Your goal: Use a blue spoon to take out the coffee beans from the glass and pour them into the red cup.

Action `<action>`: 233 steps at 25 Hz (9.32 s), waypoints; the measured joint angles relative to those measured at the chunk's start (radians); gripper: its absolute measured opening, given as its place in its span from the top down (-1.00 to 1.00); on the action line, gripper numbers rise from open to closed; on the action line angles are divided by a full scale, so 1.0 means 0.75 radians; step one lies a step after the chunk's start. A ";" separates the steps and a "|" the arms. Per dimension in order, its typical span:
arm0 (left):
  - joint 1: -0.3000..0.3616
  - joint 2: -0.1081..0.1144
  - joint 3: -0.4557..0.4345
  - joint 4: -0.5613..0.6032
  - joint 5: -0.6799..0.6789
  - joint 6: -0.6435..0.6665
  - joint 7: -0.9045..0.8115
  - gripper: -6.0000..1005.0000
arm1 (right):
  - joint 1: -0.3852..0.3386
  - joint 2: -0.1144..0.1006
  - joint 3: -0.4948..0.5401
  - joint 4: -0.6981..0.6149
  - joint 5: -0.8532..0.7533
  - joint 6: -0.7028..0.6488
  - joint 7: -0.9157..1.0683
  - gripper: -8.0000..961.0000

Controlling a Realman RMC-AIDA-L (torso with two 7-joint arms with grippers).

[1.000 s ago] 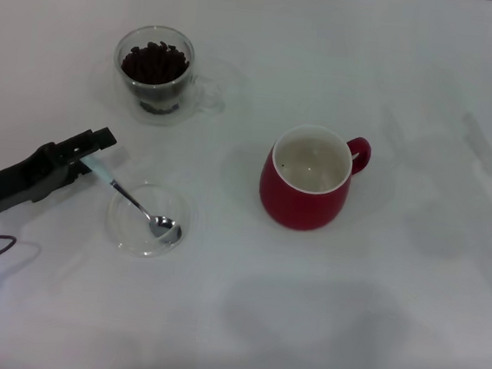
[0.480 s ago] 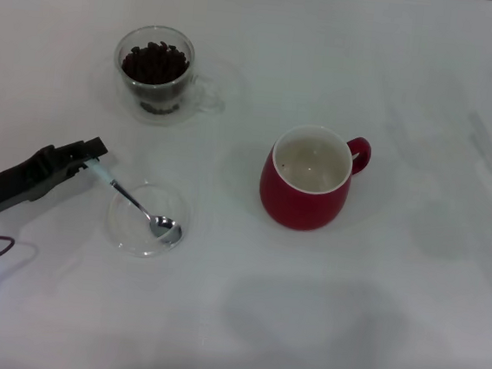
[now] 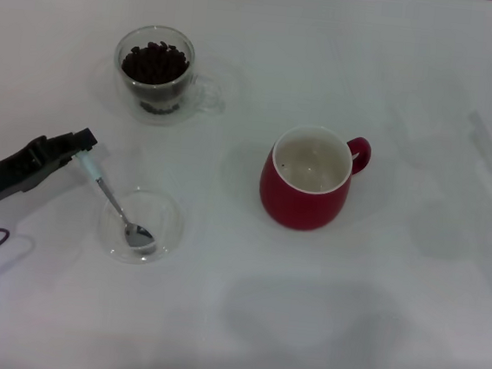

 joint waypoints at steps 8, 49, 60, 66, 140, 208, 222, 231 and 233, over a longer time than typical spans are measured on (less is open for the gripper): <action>0.000 0.017 0.004 -0.004 -0.084 0.081 0.022 0.73 | 0.001 0.001 0.000 0.000 0.005 0.003 0.000 -0.47; -0.544 0.023 0.011 -0.021 -0.209 -0.454 0.520 0.73 | -0.021 0.015 0.002 -0.016 0.054 0.028 -0.002 -0.48; -0.518 0.003 0.011 0.012 -0.210 -0.476 0.427 0.73 | -0.031 0.016 0.002 -0.017 0.066 0.035 -0.002 -0.48; -0.473 0.008 0.003 0.013 -0.221 -0.476 0.132 0.73 | -0.033 0.017 0.002 -0.019 0.067 0.033 -0.002 -0.48; -0.699 -0.014 -0.004 0.115 0.148 0.109 0.734 0.73 | -0.102 0.017 -0.016 -0.055 0.056 0.001 -0.002 -0.47; 0.217 -0.038 -0.006 0.065 -0.758 -0.040 1.255 -0.29 | -0.049 0.014 -0.002 -0.050 0.073 0.004 -0.027 -0.47; 0.243 -0.041 -0.006 0.324 -1.174 -0.083 2.005 -0.28 | -0.051 0.017 0.000 -0.066 0.141 0.007 -0.070 -0.47; 0.184 -0.039 -0.007 0.324 -1.220 -0.109 2.004 -0.28 | -0.039 0.017 0.000 -0.067 0.188 0.013 -0.137 -0.48; 0.167 -0.038 -0.008 0.324 -1.260 -0.108 2.000 -0.27 | -0.036 0.017 0.000 -0.067 0.193 0.014 -0.137 -0.47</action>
